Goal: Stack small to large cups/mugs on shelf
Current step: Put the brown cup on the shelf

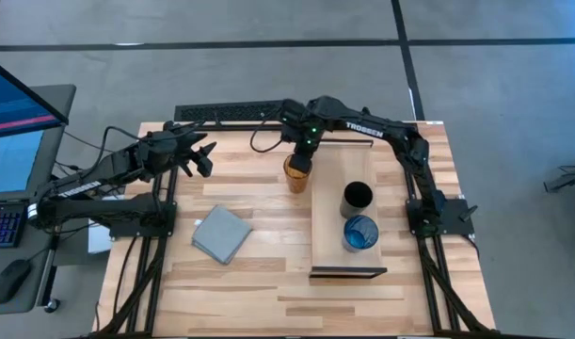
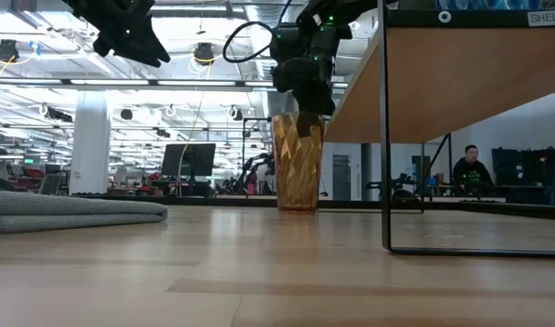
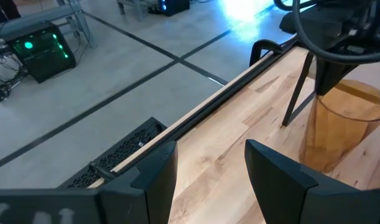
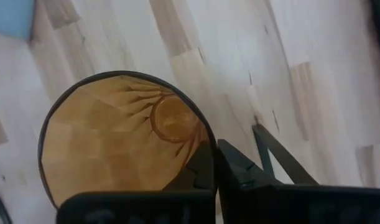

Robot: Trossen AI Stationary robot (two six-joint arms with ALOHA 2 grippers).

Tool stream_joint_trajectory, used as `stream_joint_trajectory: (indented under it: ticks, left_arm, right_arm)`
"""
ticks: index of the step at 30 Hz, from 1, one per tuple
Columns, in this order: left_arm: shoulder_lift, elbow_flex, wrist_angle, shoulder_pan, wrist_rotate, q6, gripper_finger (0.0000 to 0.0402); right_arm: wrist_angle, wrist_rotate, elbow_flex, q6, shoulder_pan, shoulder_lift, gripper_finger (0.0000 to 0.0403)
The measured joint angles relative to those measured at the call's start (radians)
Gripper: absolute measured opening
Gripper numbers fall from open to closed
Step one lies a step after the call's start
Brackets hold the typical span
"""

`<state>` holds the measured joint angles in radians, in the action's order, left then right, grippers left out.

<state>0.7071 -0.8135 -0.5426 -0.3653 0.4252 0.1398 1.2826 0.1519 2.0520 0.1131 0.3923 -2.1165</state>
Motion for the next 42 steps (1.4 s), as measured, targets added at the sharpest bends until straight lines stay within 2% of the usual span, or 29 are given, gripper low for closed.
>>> stream_joint_trajectory:
  ticks: [6, 15, 25, 31, 38, 42]
  left_arm:
    - [0.000, 0.000, 0.001, 0.000, 0.000, 0.000, 0.0181]
    - [0.000, 0.000, 0.001, 0.000, 0.000, 0.000, 0.0181]
    - [0.000, 0.000, -0.005, 0.000, 0.000, 0.000, 0.0181]
    - [0.000, 0.000, -0.025, 0.000, 0.000, 0.009, 0.0181]
    - [0.000, 0.000, -0.029, 0.000, 0.000, 0.029, 0.0181]
    - [0.000, 0.000, -0.029, 0.000, 0.000, 0.029, 0.0181]
  right_arm:
    - [0.057, 0.002, 0.073, 0.006, -0.017, -0.001, 0.0009]
    - [0.186, 0.005, 0.308, -0.002, -0.039, 0.009, 0.0009]
    - [0.223, -0.001, 0.301, -0.099, -0.037, 0.172, 0.0009]
    - [0.292, -0.061, 0.304, -0.171, -0.035, 0.273, 0.0009]
    - [0.289, -0.156, 0.295, -0.264, -0.030, 0.382, 0.0009]
    - [0.288, -0.161, 0.293, -0.301, -0.030, 0.403, 0.0009]
